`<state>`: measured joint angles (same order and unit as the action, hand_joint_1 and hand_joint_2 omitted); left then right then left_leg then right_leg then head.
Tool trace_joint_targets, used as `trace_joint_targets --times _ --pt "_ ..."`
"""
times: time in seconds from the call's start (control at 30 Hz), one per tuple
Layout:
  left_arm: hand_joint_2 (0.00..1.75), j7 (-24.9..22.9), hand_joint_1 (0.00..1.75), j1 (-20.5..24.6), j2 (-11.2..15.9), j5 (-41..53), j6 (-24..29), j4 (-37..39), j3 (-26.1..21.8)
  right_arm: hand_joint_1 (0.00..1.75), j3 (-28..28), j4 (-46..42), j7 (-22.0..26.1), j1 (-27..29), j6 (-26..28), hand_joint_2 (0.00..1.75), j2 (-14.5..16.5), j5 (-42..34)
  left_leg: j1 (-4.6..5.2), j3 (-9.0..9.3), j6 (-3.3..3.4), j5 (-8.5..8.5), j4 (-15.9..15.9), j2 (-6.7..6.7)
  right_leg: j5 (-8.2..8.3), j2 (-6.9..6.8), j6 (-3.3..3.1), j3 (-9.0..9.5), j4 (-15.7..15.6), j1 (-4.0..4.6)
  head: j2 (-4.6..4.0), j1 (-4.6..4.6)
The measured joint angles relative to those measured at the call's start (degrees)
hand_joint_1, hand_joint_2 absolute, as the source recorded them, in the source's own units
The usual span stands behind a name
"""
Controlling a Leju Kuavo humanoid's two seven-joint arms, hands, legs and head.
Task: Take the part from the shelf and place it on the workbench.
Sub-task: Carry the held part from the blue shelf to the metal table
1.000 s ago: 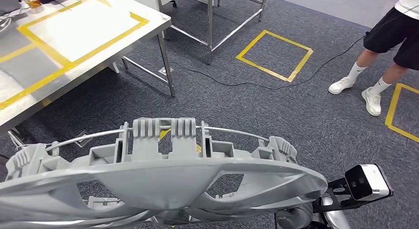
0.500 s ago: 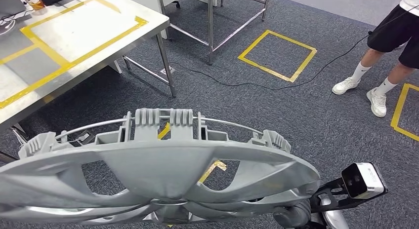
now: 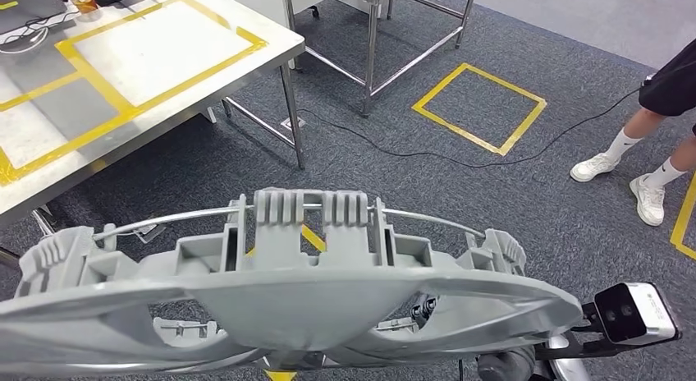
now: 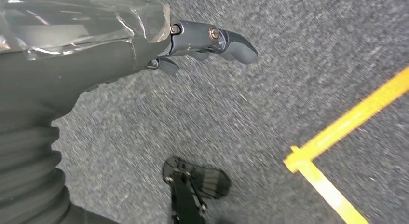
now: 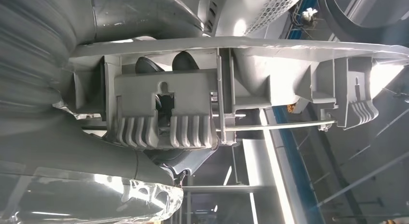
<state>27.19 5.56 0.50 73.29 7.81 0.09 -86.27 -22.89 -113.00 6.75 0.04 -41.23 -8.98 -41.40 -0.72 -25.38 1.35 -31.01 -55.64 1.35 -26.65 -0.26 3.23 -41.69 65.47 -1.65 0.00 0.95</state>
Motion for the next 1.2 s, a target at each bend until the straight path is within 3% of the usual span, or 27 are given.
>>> trace_joint_targets --times 0.03,0.07,0.1,0.17,0.2,0.27,0.3,0.37,0.43,0.47,0.5,0.57,0.6,0.63,0.67,0.73,0.8,0.87,0.93,0.97,1.0,1.03,1.07,1.1,1.13,1.17,1.2 --pt "1.75 -0.01 0.0 -0.03 -0.02 0.0 -0.01 0.0 -0.01 1.75 0.01 -0.01 0.0 0.0 -0.04 1.75 0.01 -0.01 -0.08 0.85 -0.42 -0.93 -0.07 0.09 2.52 -0.16 0.49 0.93 -3.37 -0.13 0.0 0.07" --pt "1.75 -0.04 0.0 -0.05 -0.01 0.0 -0.01 0.0 -0.01 1.75 -0.02 -0.02 -0.01 0.0 -0.09 1.75 0.02 -0.02 -0.09 1.39 -0.88 -1.77 0.0 0.1 4.38 -0.27 0.22 1.77 -5.69 -0.06 0.0 0.1" --pt "1.75 -0.08 0.0 -0.08 0.03 0.0 -0.02 0.0 -0.02 1.75 -0.03 -0.09 0.01 0.04 -0.14 1.75 0.03 -0.05 -0.06 1.91 -1.36 -2.34 0.25 0.05 5.46 -0.31 -0.53 2.23 -6.76 0.08 0.0 0.08" --pt "1.75 -0.17 0.0 -0.09 0.05 -0.01 -0.03 0.0 -0.02 1.75 -0.06 -0.3 0.02 0.07 -0.23 1.75 0.08 -0.09 -0.08 2.34 -2.06 -2.15 -0.21 -0.11 4.8 -0.13 -2.75 2.96 -6.86 0.41 0.0 -0.09" --pt "1.75 -0.19 0.0 -0.07 0.04 -0.01 -0.05 0.0 -0.02 1.75 -0.04 -0.42 0.04 0.12 -0.26 1.75 0.14 -0.13 -0.18 1.8 -2.25 -1.36 -1.73 -0.26 4.38 0.01 -3.36 3.44 -7.01 0.38 0.0 -0.2" --pt "1.75 -0.2 0.0 -0.02 0.0 -0.01 -0.07 0.0 -0.02 1.75 -0.03 -0.52 0.08 0.12 -0.28 1.75 0.27 -0.19 -0.32 -2.19 -2.35 0.23 -8.34 -0.6 3.24 0.17 -4.16 4.88 -7.24 0.41 0.01 -0.41" --pt "1.75 -0.2 0.0 -0.08 -0.02 -0.03 -0.07 0.0 -0.02 1.75 -0.02 -0.55 0.09 0.15 -0.3 1.75 0.31 -0.24 -0.32 -5.13 -2.37 -0.01 -12.24 -0.74 2.51 0.21 -4.42 5.69 -7.34 0.51 0.01 -0.47" --pt "1.75 -0.2 0.0 -0.4 -0.03 -0.07 -0.07 0.0 -0.02 1.75 -0.03 -0.55 0.1 0.17 -0.37 1.75 0.35 -0.3 -0.26 -10.62 -2.39 -4.01 -17.4 -0.84 0.85 0.37 -4.74 7.58 -7.39 0.87 0.0 -0.52" --pt "1.75 -0.2 0.0 -0.68 -0.08 -0.09 -0.07 0.01 -0.02 1.75 -0.05 -0.55 0.09 0.19 -0.46 1.75 0.39 -0.31 -0.14 -14.03 -2.14 -8.2 -17.37 -0.92 -1.05 0.59 -4.96 10.05 -7.41 1.42 0.0 -0.55" --pt "1.75 -0.2 0.0 -0.75 -0.11 -0.09 -0.07 0.01 -0.02 1.75 -0.06 -0.55 0.09 0.19 -0.49 1.75 0.43 -0.32 0.04 -14.85 -1.72 -8.01 -15.54 -0.95 -2.07 0.64 -5.06 11.47 -7.43 1.78 0.0 -0.56" --pt "1.75 -0.2 0.0 -0.81 -0.11 -0.09 -0.07 0.01 -0.02 1.75 -0.06 -0.55 0.09 0.18 -0.51 1.75 0.47 -0.34 0.41 -15.26 -0.93 -5.35 -12.82 -0.98 -3.1 0.63 -5.17 12.72 -7.5 2.1 0.0 -0.55" --pt "1.75 -0.21 0.0 -1.11 0.11 -0.1 -0.07 -0.01 -0.03 1.75 -0.09 -0.49 0.07 0.13 -0.53 1.75 0.57 -0.38 1.85 -15.58 1.2 4.08 -7.04 -0.45 -5.04 0.86 -5.14 14.86 -7.64 2.61 0.0 -0.27" --pt "1.75 -0.22 0.0 -1.3 0.25 -0.13 -0.04 -0.02 -0.03 1.75 -0.13 -0.5 0.05 0.12 -0.54 1.75 0.64 -0.37 2.51 -15.31 2.02 7.73 -5.18 -0.03 -5.9 1.07 -5.11 15.63 -7.93 2.74 0.0 -0.14" --pt "1.75 -0.23 0.0 -1.43 0.4 -0.17 -0.01 -0.03 -0.04 1.75 -0.16 -0.55 0.02 0.11 -0.59 1.75 0.69 -0.35 2.93 -14.9 2.44 9.64 -4.07 0.41 -6.31 1.29 -4.94 16.49 -7.83 2.85 0.0 0.0" --pt "1.75 -0.23 0.0 -1.44 0.42 -0.2 0.01 -0.03 -0.04 1.75 -0.18 -0.64 0.01 0.12 -0.67 1.75 0.71 -0.36 2.98 -13.98 2.53 9.6 -3.62 0.68 -6.33 1.47 -4.64 17.02 -7.51 2.9 0.0 -0.07" --pt "1.75 -0.21 0.0 -1.22 0.48 -0.24 0.02 -0.05 -0.04 1.75 -0.18 -0.84 -0.01 0.09 -0.86 1.75 0.69 -0.49 2.73 -12.1 2.59 9.34 -2.83 0.64 -5.26 1.3 -3.95 15.94 -3.59 2.91 0.01 -0.17" --pt "1.75 -0.2 0.0 -0.98 0.42 -0.25 0.01 -0.04 -0.04 1.75 -0.14 -0.92 0.0 0.1 -0.96 1.75 0.61 -0.63 2.46 -10.89 2.81 8.65 -2.57 0.55 -5.31 1.06 -3.58 11.34 3.28 2.65 0.01 -0.31" --pt "1.75 -0.19 0.0 -0.9 0.27 -0.26 0.02 -0.04 -0.04 1.75 -0.1 -0.93 0.0 0.15 -1.03 1.75 0.46 -0.67 2.3 -10.16 2.9 7.58 -2.55 0.64 -8.57 1.0 -3.85 6.26 8.56 2.21 0.01 -0.34" --pt "1.75 -0.13 0.0 -0.91 0.02 -0.25 0.02 -0.04 -0.04 1.75 -0.09 -0.92 -0.01 0.18 -1.07 1.75 0.31 -0.75 2.1 -8.9 2.67 6.32 -2.55 0.91 -11.38 0.94 -3.59 3.42 8.61 1.69 0.0 -0.35" --pt "1.75 -0.08 0.0 -0.92 -0.07 -0.25 0.02 -0.04 -0.04 1.75 -0.09 -0.92 -0.04 0.19 -1.07 1.75 0.27 -0.89 1.98 -8.07 2.46 5.65 -2.56 1.07 -10.82 0.92 -2.89 3.16 6.42 1.47 0.0 -0.34" --pt "1.75 -0.04 0.0 -0.92 -0.16 -0.24 0.01 -0.04 -0.04 1.75 -0.08 -0.92 -0.1 0.19 -1.07 1.75 0.25 -1.07 1.85 -7.18 2.2 4.97 -2.56 1.21 -8.68 0.9 -1.87 3.48 3.03 1.27 0.0 -0.34" --pt "1.75 -0.01 0.0 -0.93 -0.2 -0.25 0.0 -0.04 -0.04 1.75 -0.08 -0.9 -0.2 0.2 -1.07 1.75 0.24 -1.28 1.79 -6.51 1.89 4.3 -2.58 1.32 -5.21 0.82 -0.91 4.0 -0.55 1.13 0.0 -0.29" --pt "1.75 0.01 0.0 -0.96 -0.22 -0.3 -0.01 -0.04 -0.04 1.75 -0.08 -0.89 -0.33 0.19 -1.07 1.75 0.26 -1.51 1.78 -6.03 1.56 3.7 -2.68 1.42 -2.01 0.73 -0.6 4.45 -3.56 1.13 0.0 -0.25" --pt "1.75 0.02 0.0 -0.99 -0.23 -0.35 -0.01 -0.04 -0.04 1.75 -0.07 -0.9 -0.47 0.23 -1.07 1.75 0.29 -1.69 1.8 -5.86 1.22 3.21 -2.75 1.47 0.54 0.69 -0.97 4.82 -5.48 1.18 0.0 -0.29" --pt "1.75 0.04 0.0 -1.04 -0.23 -0.42 -0.02 -0.04 -0.04 1.75 -0.05 -0.92 -0.62 0.27 -1.07 1.75 0.34 -1.83 1.85 -5.84 0.92 2.88 -2.9 1.49 2.03 0.64 -1.8 4.93 -6.24 1.3 0.0 -0.3" --pt "1.75 0.05 0.0 -1.08 -0.23 -0.47 -0.02 -0.04 -0.04 1.75 -0.04 -0.96 -0.75 0.31 -1.07 1.75 0.4 -1.92 1.86 -5.78 0.68 2.68 -3.01 1.51 2.24 0.67 -2.77 5.11 -6.48 1.37 0.0 -0.37" --pt "1.75 0.07 0.0 -1.11 -0.2 -0.49 -0.03 -0.03 -0.04 1.75 -0.03 -1.0 -0.86 0.37 -1.07 1.75 0.5 -1.95 1.84 -5.86 0.41 2.45 -3.17 1.36 2.34 0.7 -3.33 5.43 -6.58 1.26 0.0 -0.41"
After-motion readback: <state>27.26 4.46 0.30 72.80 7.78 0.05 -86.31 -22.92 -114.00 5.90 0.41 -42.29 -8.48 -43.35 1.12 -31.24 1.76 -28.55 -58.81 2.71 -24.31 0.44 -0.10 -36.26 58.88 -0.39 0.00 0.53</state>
